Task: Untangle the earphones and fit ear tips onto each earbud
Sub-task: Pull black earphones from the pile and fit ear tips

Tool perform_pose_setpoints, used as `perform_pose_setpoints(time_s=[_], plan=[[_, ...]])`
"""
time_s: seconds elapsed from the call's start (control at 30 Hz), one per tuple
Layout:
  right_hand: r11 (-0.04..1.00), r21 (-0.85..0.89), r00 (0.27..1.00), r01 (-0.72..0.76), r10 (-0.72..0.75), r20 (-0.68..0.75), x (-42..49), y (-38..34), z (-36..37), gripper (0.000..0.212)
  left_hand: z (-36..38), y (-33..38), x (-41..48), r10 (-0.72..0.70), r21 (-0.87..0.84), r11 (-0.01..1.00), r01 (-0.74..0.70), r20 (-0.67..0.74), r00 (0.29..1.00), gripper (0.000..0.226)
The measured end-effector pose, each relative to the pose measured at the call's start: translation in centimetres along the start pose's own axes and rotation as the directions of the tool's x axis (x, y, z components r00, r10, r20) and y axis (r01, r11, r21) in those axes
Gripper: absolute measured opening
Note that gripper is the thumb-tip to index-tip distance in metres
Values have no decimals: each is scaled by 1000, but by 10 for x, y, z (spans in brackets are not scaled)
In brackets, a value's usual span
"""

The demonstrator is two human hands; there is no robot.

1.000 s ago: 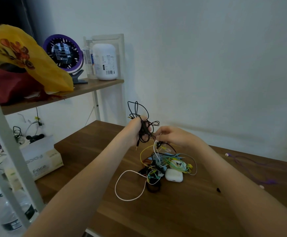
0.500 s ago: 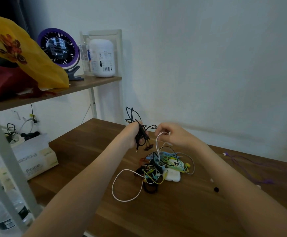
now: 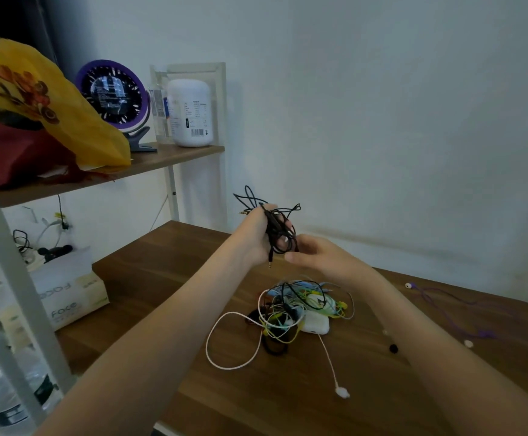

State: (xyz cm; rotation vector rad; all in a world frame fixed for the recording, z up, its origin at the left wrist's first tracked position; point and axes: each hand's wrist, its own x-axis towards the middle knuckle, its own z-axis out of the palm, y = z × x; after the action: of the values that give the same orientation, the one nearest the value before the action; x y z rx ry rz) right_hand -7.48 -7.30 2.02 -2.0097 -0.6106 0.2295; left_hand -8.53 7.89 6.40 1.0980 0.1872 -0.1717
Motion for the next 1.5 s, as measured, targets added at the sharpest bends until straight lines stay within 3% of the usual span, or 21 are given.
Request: perform_pose_setpoints(time_s=[0.13,0.23,0.4,0.5,0.67,0.8,0.9,0.97,1.1,1.17,1.3,1.43,1.5], plan=[[964,267,1000,0,-1,2,-45,11,-21,9,23,-17,-13,-42,222,975,-2,192,981,35],[932,360,998,-38,21,53,-91,19,-45,15,41,-34,-21,-110,392,920,-21,309,945,30],[946,283,988,-157,150,46,-164,47,-75,11,73,-77,-29,-280,664,747,-22,344,896,28],[942,244,970,-230,243,-24,-201,65,-87,12,93,-104,-39,-361,765,644,-26,333,871,31],[946,48,947,-321,322,-2,-250,88,-102,20,106,-143,-40,-500,858,510,-65,357,789,35],[899,81,902,-431,427,61,-289,104,-108,28,114,-159,-50,-581,947,273,-171,304,755,34],[839,5,838,-544,543,62,-305,110,-113,39,113,-165,-49,-668,968,138,-211,248,702,73],[822,-47,821,-568,569,34,-309,110,-114,44,114,-168,-49,-695,957,94,-274,260,671,79],[859,-49,858,-509,502,-111,-296,100,-109,50,112,-161,-49,-714,928,131,-349,332,616,57],[888,-19,884,-460,456,-104,-285,95,-105,57,106,-156,-47,-721,910,164,-381,374,583,45],[886,-63,889,-458,457,-41,-269,93,-97,49,87,-145,-40,-641,904,267,-334,426,639,24],[874,-50,876,-483,482,-21,-270,97,-100,44,71,-135,-36,-610,902,377,-211,413,677,25],[881,5,881,-473,473,-25,-273,98,-104,48,68,-133,-38,-645,927,359,-110,331,689,49]])
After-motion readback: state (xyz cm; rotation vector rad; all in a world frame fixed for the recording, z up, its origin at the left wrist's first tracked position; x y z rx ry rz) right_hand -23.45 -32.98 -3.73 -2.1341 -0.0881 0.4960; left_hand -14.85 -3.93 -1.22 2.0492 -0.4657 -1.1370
